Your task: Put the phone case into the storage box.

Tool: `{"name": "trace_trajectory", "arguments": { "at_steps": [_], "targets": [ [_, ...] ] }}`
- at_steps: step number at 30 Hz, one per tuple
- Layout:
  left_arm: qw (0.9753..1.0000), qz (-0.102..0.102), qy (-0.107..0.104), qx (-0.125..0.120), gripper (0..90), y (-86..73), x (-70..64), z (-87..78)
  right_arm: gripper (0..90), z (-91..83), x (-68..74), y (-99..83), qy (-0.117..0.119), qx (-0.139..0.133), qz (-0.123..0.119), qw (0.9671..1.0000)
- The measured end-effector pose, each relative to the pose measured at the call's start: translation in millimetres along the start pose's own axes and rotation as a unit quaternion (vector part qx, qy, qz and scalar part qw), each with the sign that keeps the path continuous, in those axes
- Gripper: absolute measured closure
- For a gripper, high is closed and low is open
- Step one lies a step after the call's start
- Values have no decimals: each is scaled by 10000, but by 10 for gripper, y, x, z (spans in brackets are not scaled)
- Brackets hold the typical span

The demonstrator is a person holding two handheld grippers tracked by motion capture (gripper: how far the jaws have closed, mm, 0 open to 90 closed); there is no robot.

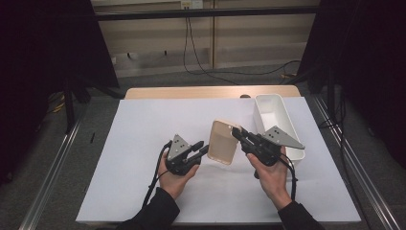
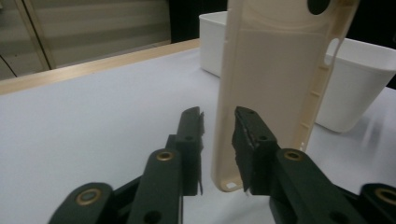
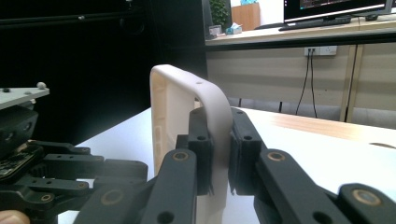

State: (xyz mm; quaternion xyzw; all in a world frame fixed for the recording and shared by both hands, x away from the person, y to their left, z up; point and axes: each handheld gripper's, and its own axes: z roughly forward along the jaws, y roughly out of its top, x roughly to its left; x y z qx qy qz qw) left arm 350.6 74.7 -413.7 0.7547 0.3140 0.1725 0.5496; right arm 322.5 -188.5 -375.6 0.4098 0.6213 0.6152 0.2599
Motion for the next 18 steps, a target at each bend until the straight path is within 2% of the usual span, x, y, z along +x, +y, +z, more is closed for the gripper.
{"name": "trace_trajectory", "arguments": {
  "at_steps": [5,8,11,18],
  "targets": [
    [9999,-61,117,14,502,0,42,4,815,-1,-22,-2,4,-3,-62,10000],
    [9991,71,427,34,405,3,64,-3,814,6,-27,-10,87,42,-135,9999],
    [9986,62,522,64,335,11,117,-24,814,11,-21,-12,121,48,-175,9998],
    [9983,20,588,-16,160,44,189,-83,814,-1,-54,-5,84,19,-185,9998]
  ]
}}
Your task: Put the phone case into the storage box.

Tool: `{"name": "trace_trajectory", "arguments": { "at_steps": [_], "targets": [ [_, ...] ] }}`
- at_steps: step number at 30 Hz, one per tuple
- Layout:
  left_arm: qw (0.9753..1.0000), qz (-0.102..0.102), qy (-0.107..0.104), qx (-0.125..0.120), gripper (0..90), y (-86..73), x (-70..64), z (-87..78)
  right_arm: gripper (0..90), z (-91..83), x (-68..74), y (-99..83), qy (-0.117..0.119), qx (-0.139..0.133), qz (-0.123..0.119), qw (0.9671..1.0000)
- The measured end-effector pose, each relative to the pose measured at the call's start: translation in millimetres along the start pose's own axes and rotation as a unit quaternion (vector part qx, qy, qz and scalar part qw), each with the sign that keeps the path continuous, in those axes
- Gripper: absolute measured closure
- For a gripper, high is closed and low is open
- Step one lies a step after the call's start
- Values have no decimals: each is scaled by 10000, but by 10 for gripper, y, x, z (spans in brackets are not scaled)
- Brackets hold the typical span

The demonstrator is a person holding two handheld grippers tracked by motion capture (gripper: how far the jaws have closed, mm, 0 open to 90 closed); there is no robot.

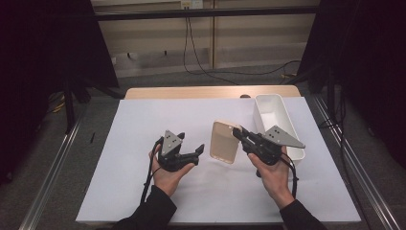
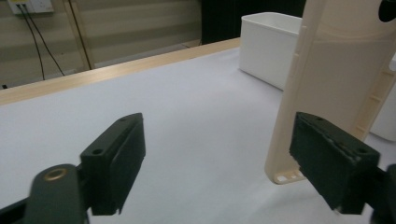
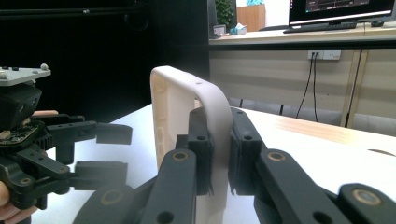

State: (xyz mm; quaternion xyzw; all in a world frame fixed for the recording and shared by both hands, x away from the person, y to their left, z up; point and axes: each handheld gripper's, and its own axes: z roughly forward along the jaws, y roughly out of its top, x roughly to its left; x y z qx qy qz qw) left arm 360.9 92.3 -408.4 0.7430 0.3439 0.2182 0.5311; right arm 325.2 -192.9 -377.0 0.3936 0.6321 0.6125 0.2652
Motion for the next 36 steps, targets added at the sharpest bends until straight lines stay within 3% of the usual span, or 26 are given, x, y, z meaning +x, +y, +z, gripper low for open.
{"name": "trace_trajectory", "arguments": {
  "at_steps": [5,7,9,12,17,19,22,30,32,36],
  "targets": [
    [9998,-114,-82,-111,64,19,39,-24,814,-15,-22,7,5,-33,-40,10000],
    [9999,-37,38,-151,44,24,32,-40,813,-19,-26,4,20,-24,-51,10000],
    [9998,66,1,-205,43,33,34,-71,814,-19,-29,1,22,-27,-60,10000],
    [9996,56,-87,-280,39,45,47,-100,814,-24,-39,-1,17,-22,-60,10000],
    [9998,47,0,-176,39,31,71,-135,813,-55,-70,12,10,-48,-86,10000],
    [9997,62,-25,-225,39,12,93,-156,813,-73,-90,23,-8,-83,-82,9999],
    [9992,159,106,-342,47,-14,140,-165,813,-107,-131,35,-37,-107,-86,9999],
    [9982,-92,7,-587,48,-56,237,-249,812,-173,-198,69,-62,-167,-38,9998],
    [9977,-37,28,-671,48,-72,270,-283,813,-185,-214,80,-68,-175,-31,9998],
    [9974,-118,63,-713,48,-111,329,-361,813,-210,-239,108,-53,-199,-25,9998]
  ]
}}
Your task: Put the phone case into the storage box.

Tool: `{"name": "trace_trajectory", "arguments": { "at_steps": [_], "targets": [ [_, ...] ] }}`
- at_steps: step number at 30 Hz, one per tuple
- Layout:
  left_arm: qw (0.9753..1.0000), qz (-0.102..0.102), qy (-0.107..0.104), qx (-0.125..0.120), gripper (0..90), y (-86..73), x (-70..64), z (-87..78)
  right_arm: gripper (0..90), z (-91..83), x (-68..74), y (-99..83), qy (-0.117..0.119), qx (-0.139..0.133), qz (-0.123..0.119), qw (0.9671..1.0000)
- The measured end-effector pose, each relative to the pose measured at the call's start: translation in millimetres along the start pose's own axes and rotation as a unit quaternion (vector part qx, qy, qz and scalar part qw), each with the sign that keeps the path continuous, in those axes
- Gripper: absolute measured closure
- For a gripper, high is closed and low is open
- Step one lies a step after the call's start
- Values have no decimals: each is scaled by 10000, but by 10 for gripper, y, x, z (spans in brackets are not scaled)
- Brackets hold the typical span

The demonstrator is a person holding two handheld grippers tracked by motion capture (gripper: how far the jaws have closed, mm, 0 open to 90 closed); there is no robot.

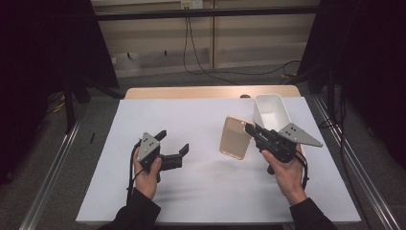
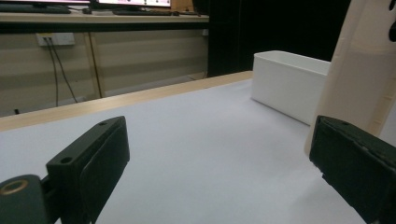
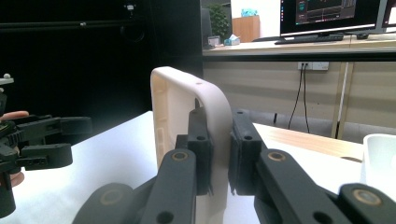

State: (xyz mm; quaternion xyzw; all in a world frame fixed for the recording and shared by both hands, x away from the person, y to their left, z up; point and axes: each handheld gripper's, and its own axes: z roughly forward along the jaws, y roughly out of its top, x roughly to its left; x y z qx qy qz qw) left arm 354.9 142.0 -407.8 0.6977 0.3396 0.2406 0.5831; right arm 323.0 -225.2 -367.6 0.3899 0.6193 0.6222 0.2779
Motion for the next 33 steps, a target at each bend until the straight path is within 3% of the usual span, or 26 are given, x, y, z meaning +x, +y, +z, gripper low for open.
{"name": "trace_trajectory", "arguments": {
  "at_steps": [6,9,15,19,26,29,30,33],
  "targets": [
    [10000,43,59,-12,39,-37,84,-144,813,-33,-37,43,-7,-43,34,10000],
    [9999,-47,109,-47,37,-65,116,-216,813,-47,-57,63,-18,-71,33,10000],
    [9998,28,201,-38,37,-95,176,-342,813,-85,-83,118,-11,-127,22,9999],
    [9999,-28,162,-37,36,-131,211,-426,813,-110,-110,149,-12,-153,28,9999],
    [9996,-71,275,6,36,-216,261,-576,813,-148,-168,195,-9,-180,43,9998],
    [9992,-83,368,-93,35,-243,255,-648,813,-155,-197,221,-6,-187,40,9998],
    [9990,-169,386,-166,36,-244,245,-662,813,-158,-208,233,-9,-184,34,9998],
    [9990,-72,396,-170,35,-228,262,-726,813,-169,-238,266,-11,-201,35,9998]
  ]
}}
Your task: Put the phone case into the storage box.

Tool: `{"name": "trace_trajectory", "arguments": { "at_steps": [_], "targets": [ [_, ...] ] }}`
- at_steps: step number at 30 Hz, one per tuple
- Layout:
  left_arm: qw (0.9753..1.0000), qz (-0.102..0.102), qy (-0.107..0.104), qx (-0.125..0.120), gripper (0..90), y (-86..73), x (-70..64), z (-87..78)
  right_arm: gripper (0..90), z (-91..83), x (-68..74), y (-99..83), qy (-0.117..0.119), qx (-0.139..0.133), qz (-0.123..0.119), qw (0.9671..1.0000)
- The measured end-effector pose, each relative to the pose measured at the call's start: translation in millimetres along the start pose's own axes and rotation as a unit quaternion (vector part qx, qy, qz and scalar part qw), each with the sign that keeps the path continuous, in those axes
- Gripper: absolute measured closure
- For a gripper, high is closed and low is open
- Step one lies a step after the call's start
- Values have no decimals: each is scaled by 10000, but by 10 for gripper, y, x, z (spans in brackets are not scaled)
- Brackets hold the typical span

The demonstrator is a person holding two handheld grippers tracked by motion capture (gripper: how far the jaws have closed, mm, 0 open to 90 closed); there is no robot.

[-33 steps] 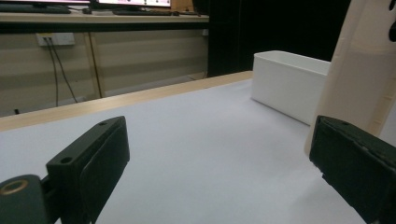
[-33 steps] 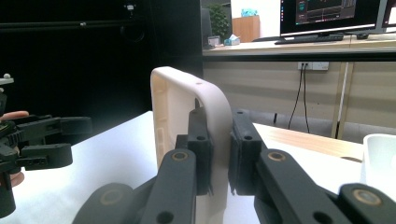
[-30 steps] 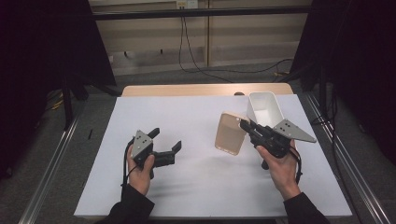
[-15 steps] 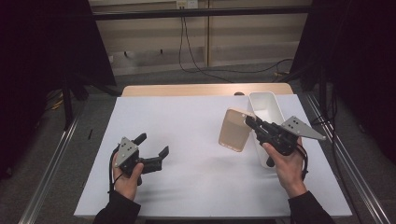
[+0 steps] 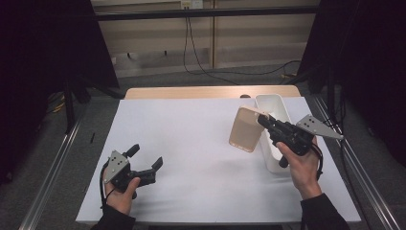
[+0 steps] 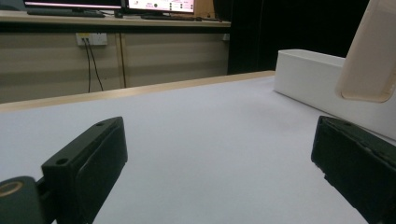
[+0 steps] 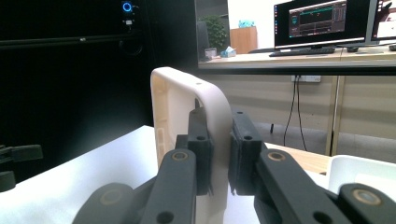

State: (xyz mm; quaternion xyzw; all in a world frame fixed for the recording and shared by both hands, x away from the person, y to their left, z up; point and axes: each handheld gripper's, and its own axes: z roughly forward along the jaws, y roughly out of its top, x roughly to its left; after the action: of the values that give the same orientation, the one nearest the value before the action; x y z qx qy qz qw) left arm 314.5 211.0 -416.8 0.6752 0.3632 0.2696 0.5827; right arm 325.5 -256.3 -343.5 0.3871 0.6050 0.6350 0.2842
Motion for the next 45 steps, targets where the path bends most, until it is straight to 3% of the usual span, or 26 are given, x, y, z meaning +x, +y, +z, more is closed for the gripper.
{"name": "trace_trajectory", "arguments": {
  "at_steps": [8,15,22,27,32,35,40,43,45],
  "targets": [
    [9999,24,56,123,29,-76,62,-99,813,-38,-93,82,-43,-56,47,10000],
    [9997,-73,138,207,29,-97,111,-25,812,-44,-167,159,-46,-128,107,9999],
    [9995,-6,177,247,29,-115,142,-42,812,-61,-279,208,-61,-173,180,9997],
    [9996,11,167,220,32,-120,101,-77,812,-131,-336,317,-99,-234,92,9996],
    [9993,197,189,259,32,-108,57,-82,811,-186,-407,444,-202,-268,-40,9994],
    [9995,77,160,271,28,-110,68,-76,811,-193,-453,504,-288,-275,-145,9991],
    [9990,133,296,311,28,-102,58,-89,811,-162,-557,519,-407,-268,-202,9986],
    [9991,33,312,291,28,-92,28,-83,811,-126,-628,516,-444,-259,-260,9983],
    [9992,130,274,271,28,-88,19,-85,811,-103,-677,517,-470,-277,-254,9982]
  ]
}}
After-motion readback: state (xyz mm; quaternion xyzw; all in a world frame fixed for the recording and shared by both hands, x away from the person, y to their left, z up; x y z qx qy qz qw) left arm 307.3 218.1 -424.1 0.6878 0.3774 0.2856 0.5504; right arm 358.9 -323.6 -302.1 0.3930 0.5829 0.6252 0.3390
